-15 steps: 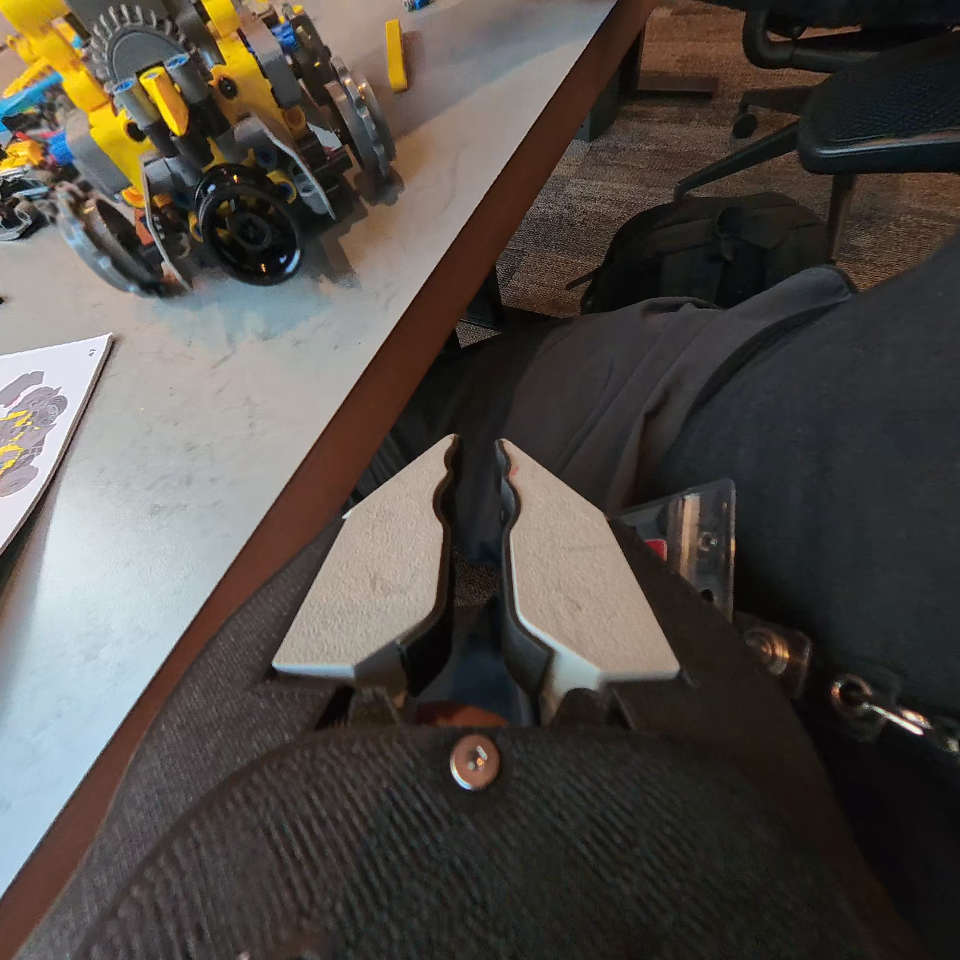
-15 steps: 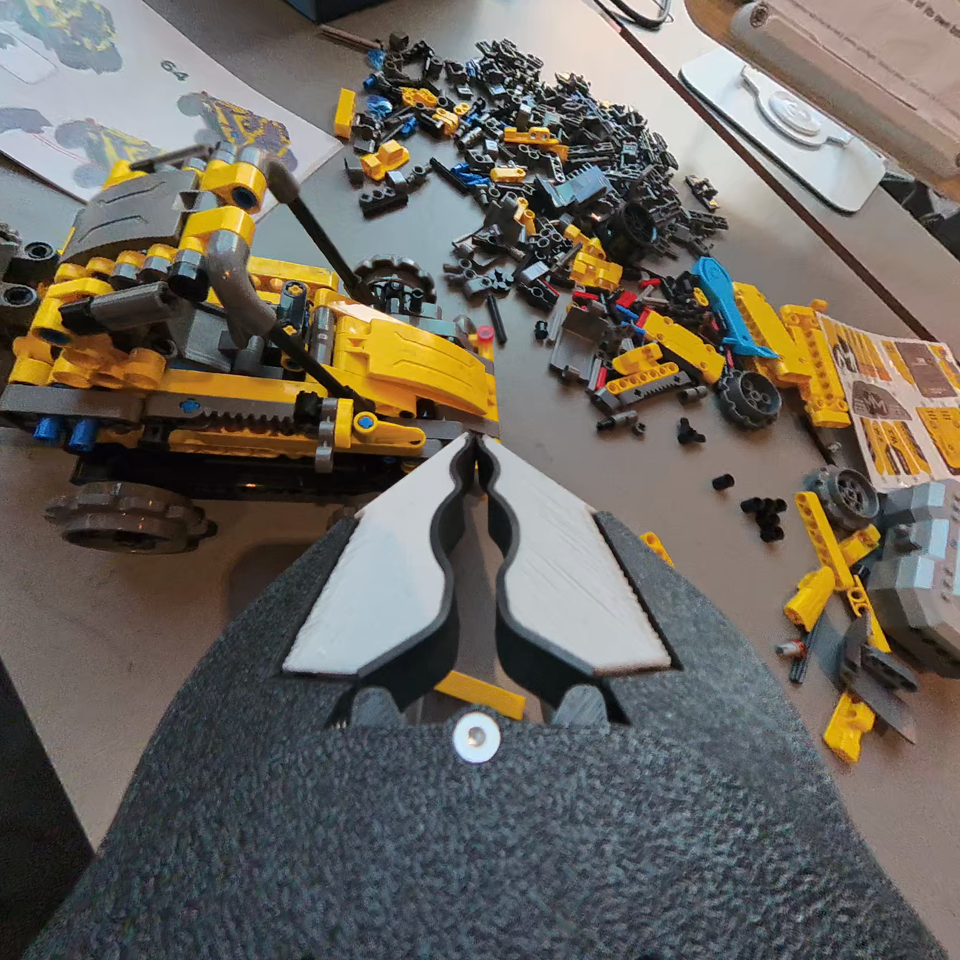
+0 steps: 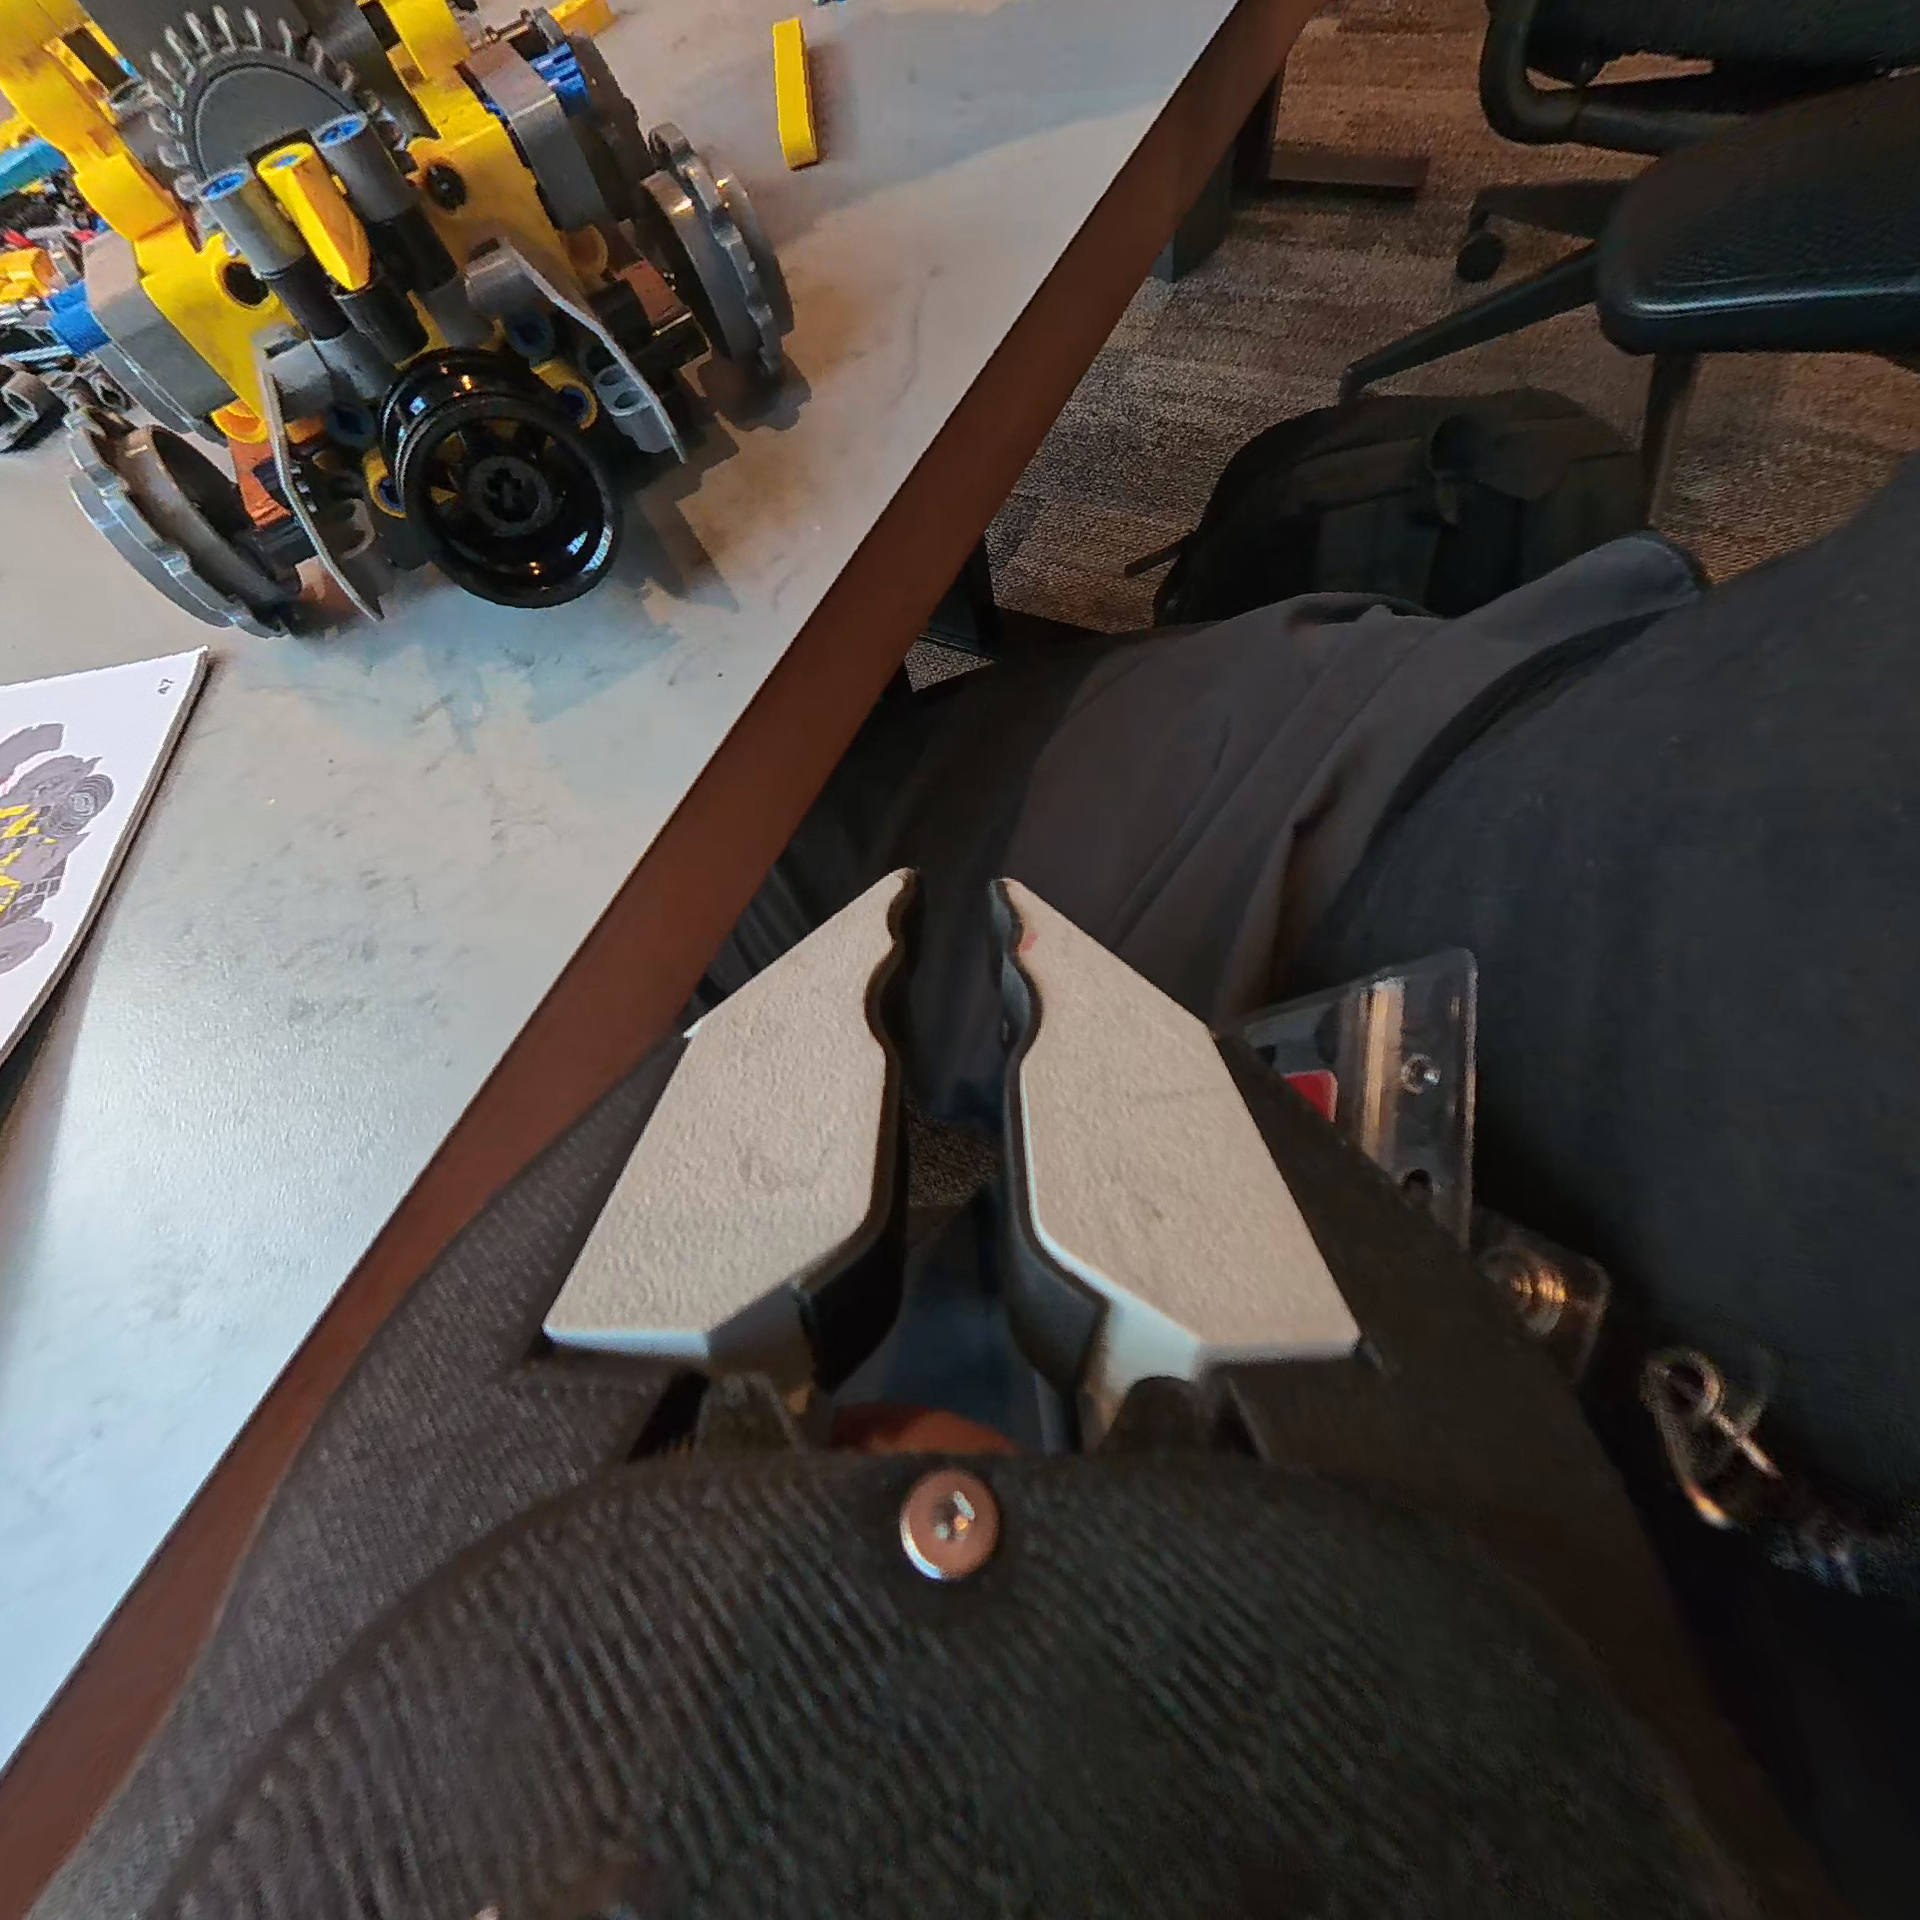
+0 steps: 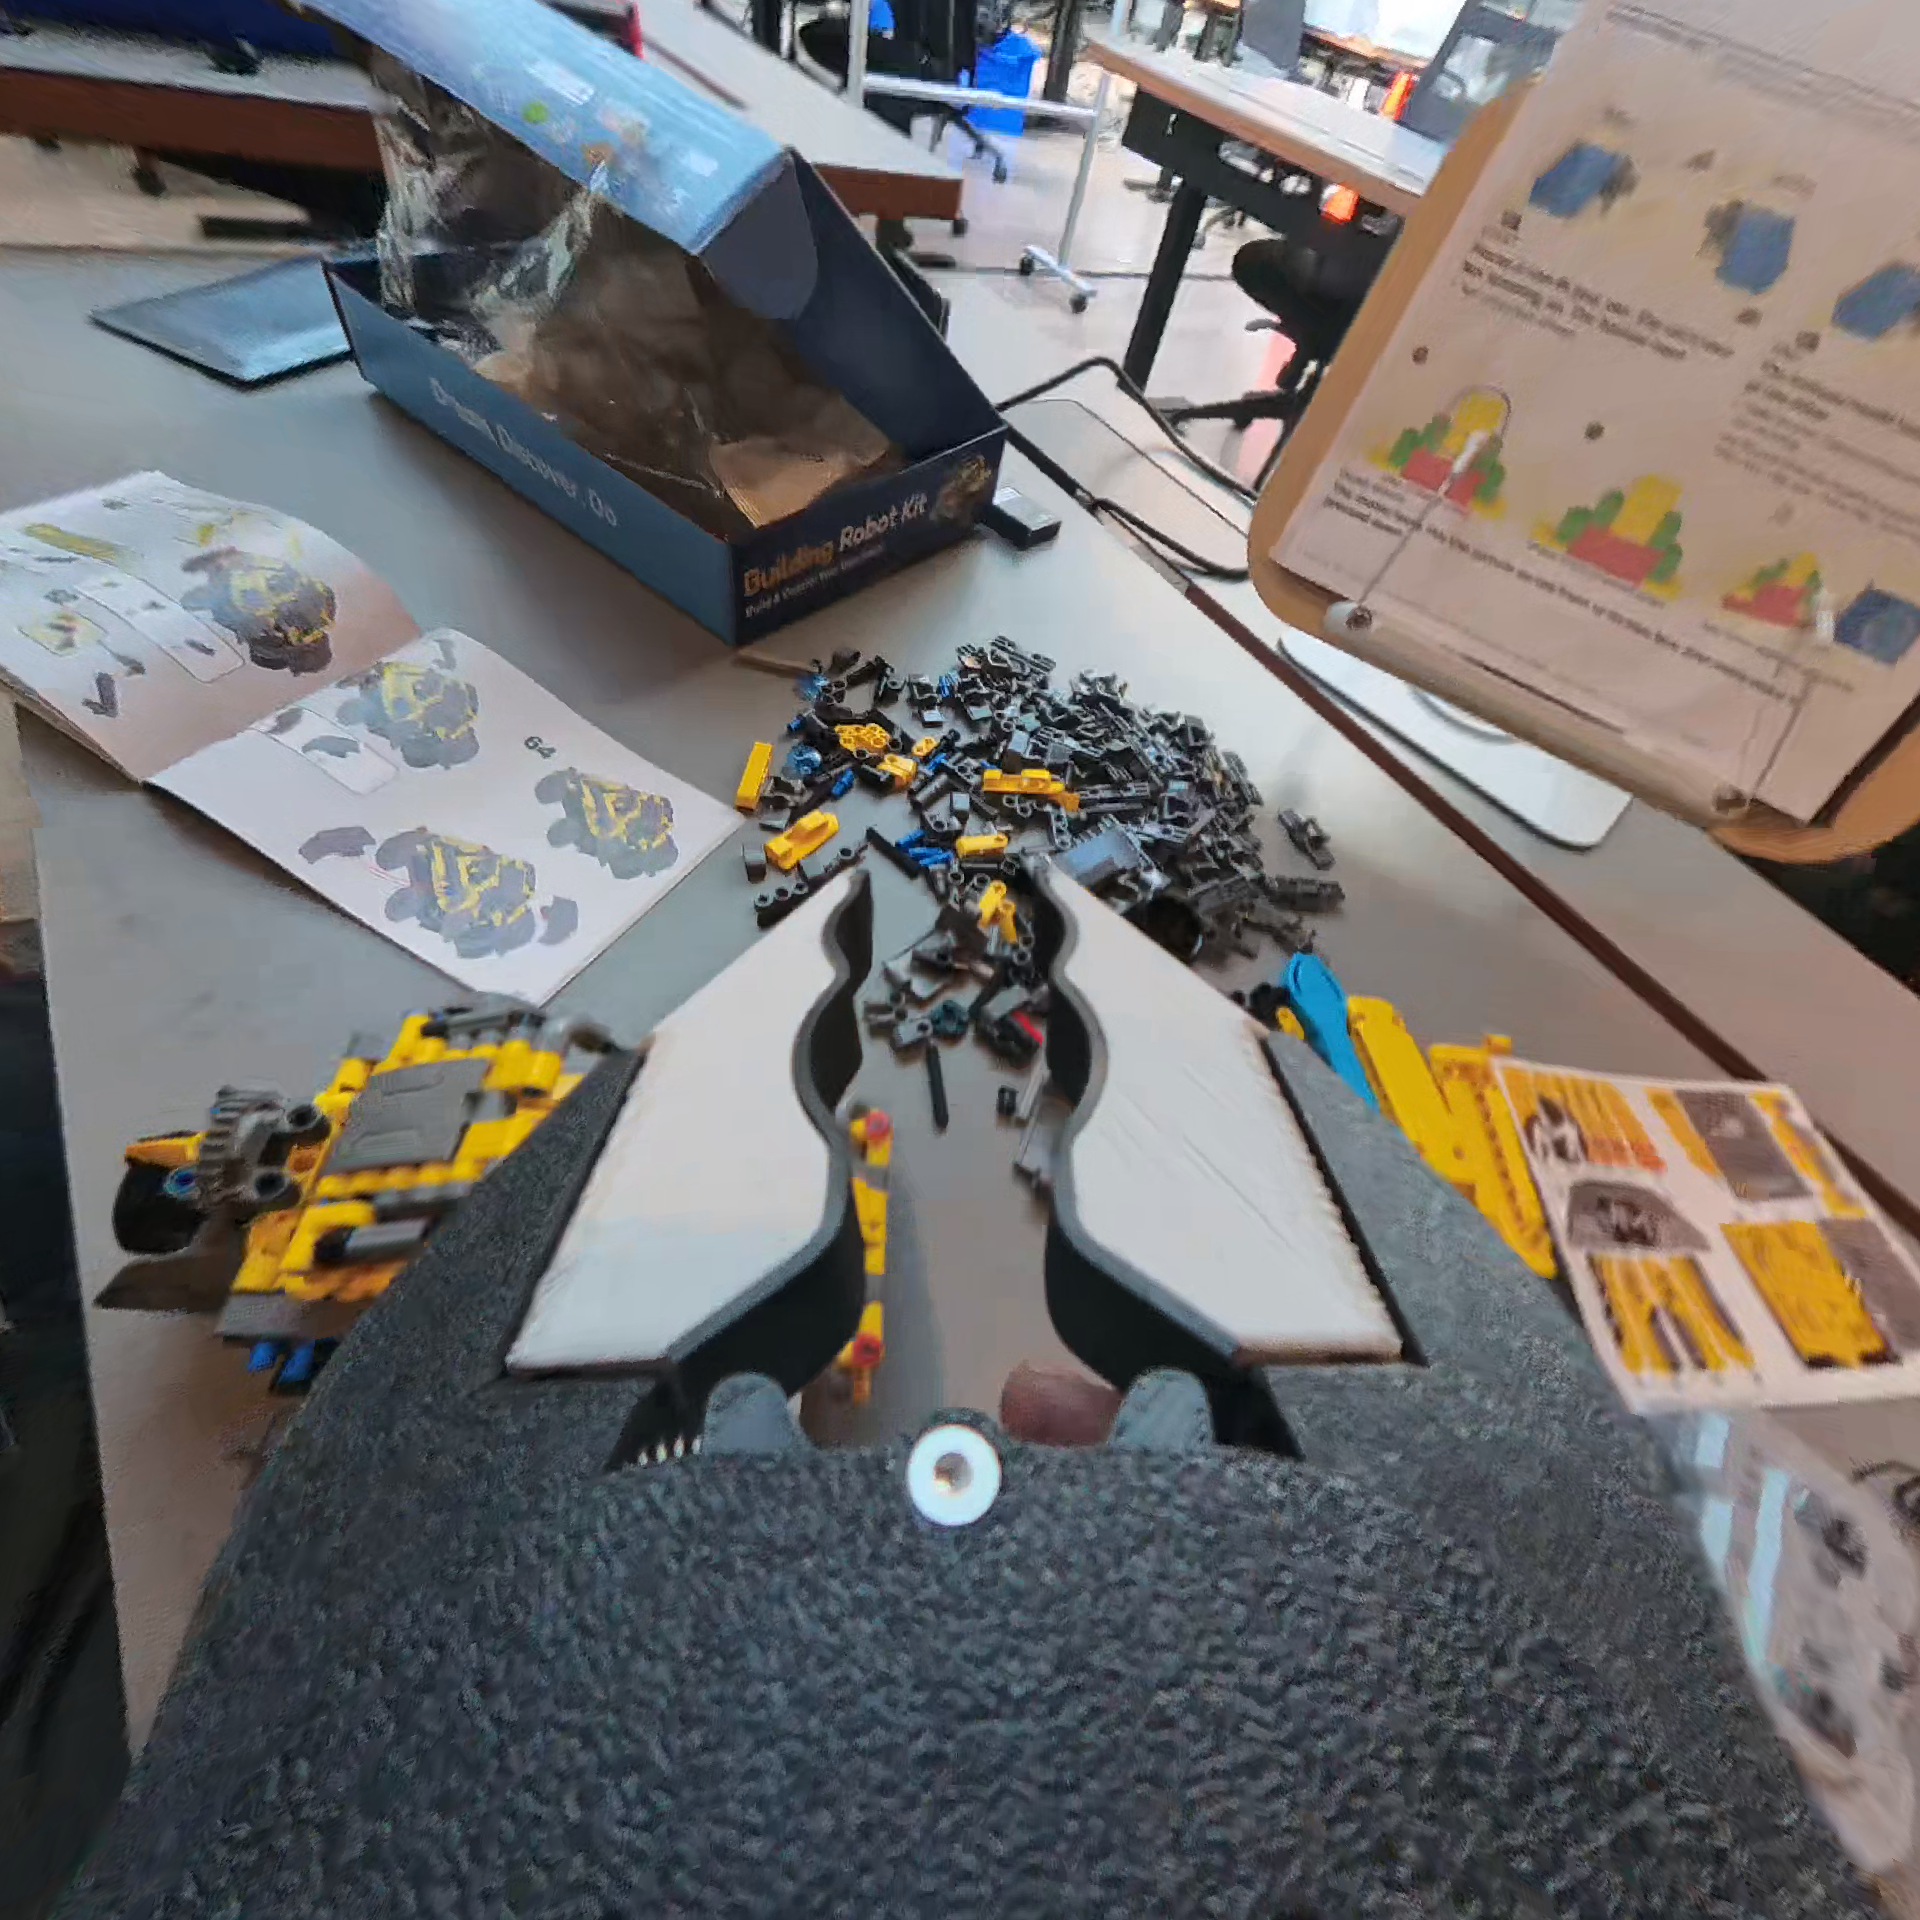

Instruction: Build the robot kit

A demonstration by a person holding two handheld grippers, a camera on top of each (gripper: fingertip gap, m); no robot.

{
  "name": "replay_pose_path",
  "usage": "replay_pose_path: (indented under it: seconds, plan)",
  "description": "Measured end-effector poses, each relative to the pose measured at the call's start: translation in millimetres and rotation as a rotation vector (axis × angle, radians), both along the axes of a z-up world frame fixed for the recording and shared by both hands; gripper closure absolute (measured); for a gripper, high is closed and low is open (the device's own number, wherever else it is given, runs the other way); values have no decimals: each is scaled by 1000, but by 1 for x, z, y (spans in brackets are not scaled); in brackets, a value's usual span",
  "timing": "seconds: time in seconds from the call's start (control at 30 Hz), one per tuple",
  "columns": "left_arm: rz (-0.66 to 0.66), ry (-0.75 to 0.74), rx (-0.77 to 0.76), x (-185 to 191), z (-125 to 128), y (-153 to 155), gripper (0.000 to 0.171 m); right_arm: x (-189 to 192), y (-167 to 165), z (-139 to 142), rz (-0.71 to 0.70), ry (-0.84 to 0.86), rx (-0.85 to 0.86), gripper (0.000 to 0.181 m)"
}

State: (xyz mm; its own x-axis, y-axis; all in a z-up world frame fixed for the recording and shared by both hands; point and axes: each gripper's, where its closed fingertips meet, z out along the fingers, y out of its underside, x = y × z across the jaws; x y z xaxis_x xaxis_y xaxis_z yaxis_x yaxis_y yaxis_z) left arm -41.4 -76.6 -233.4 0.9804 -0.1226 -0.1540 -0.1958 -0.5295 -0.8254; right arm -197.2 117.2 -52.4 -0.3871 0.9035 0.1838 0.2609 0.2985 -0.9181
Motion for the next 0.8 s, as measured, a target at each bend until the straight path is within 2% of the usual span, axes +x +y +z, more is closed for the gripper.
replay_pose_path:
  seconds: [0.1,0.17,0.23,0.33,0.57,0.8]
  plan:
    - [-2,-2,2,0,0,0,163,-35,-19,-6,118,-150,141,154]
    - [2,-2,0,-2,0,0,162,-59,-21,-31,143,-322,224,170]
    - [10,-4,-2,-5,-1,-1,162,-81,-12,-61,109,-487,302,176]
    - [11,-17,-5,-7,-1,-1,162,-104,-4,-97,105,-626,380,181]
    - [14,-45,19,-14,5,-4,162,-120,1,-143,125,-754,463,181]
    - [15,-73,28,-15,7,-6,162,-122,0,-151,150,-779,457,174]
